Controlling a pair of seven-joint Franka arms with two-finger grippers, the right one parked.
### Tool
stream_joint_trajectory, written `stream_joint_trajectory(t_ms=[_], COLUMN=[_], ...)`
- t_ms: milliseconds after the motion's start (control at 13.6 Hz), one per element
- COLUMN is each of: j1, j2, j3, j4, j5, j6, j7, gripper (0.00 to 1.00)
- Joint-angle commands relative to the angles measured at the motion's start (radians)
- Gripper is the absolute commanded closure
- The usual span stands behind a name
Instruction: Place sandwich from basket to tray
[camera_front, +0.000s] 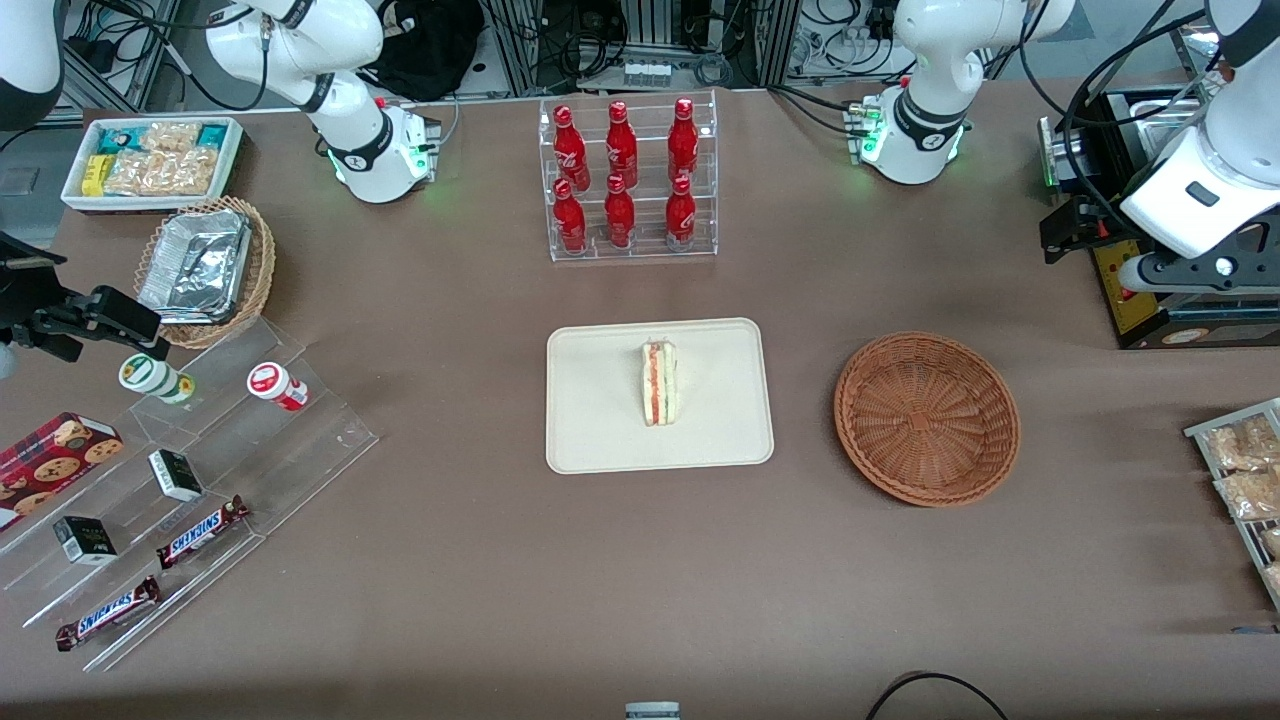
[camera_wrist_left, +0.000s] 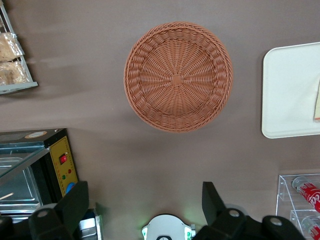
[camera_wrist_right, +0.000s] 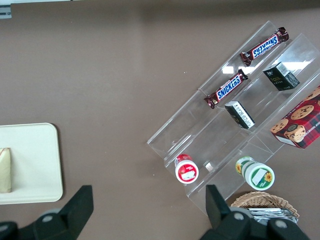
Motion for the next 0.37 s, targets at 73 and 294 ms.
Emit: stream_joint_trajectory(t_ms=[73,294], j1=[-0.022,-0.013], j2=[-0.009,-0.007], j3=[0.058,0.059], j4=[0.01,0.016], j5=[0.009,0.004], j6=[0.019,0.019], j7=[0.014,0.021], gripper=[0.0,0.0])
